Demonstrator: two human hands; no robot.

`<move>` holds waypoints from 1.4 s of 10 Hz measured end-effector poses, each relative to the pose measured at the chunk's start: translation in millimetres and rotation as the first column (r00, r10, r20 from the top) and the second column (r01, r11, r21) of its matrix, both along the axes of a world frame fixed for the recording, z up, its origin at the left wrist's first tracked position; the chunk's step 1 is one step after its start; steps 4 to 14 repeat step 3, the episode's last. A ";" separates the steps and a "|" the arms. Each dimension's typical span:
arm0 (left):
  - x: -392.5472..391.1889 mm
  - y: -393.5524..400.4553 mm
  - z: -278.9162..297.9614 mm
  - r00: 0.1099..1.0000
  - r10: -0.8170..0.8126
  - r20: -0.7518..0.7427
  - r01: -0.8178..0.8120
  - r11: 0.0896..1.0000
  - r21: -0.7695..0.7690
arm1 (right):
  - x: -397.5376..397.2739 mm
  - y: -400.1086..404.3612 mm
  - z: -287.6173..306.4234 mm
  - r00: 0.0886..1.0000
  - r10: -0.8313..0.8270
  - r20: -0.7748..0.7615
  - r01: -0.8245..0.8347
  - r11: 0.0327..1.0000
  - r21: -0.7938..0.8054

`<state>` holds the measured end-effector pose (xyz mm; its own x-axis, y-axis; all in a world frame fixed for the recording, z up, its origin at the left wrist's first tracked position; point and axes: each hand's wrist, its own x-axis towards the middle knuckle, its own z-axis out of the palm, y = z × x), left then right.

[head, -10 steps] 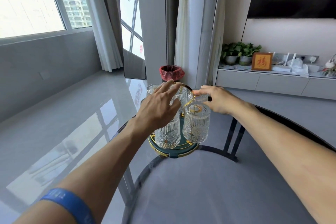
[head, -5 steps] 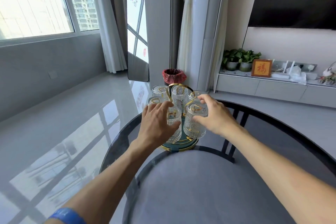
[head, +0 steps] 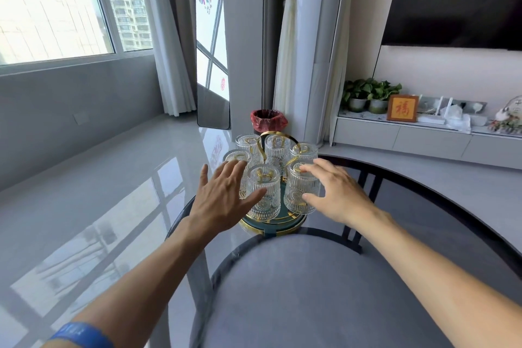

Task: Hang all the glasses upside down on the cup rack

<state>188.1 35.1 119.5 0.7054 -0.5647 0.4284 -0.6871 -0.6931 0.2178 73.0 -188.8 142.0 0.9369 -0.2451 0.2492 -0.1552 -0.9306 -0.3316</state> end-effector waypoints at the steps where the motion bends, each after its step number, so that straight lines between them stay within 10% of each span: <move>1: -0.7 1.1 6.5 0.999 -0.019 -0.050 0.019 1.000 -0.002 | -4.4 5.2 6.9 1.000 0.010 -0.005 -0.010 1.000 0.013; 3: -38.3 17.8 23.1 0.985 -0.060 -0.160 0.023 0.974 -0.224 | -61.0 7.3 18.0 0.991 0.033 0.128 -0.049 0.991 0.126; 14: -38.3 17.8 23.1 0.985 -0.060 -0.160 0.023 0.974 -0.224 | -61.0 7.3 18.0 0.991 0.033 0.128 -0.049 0.991 0.126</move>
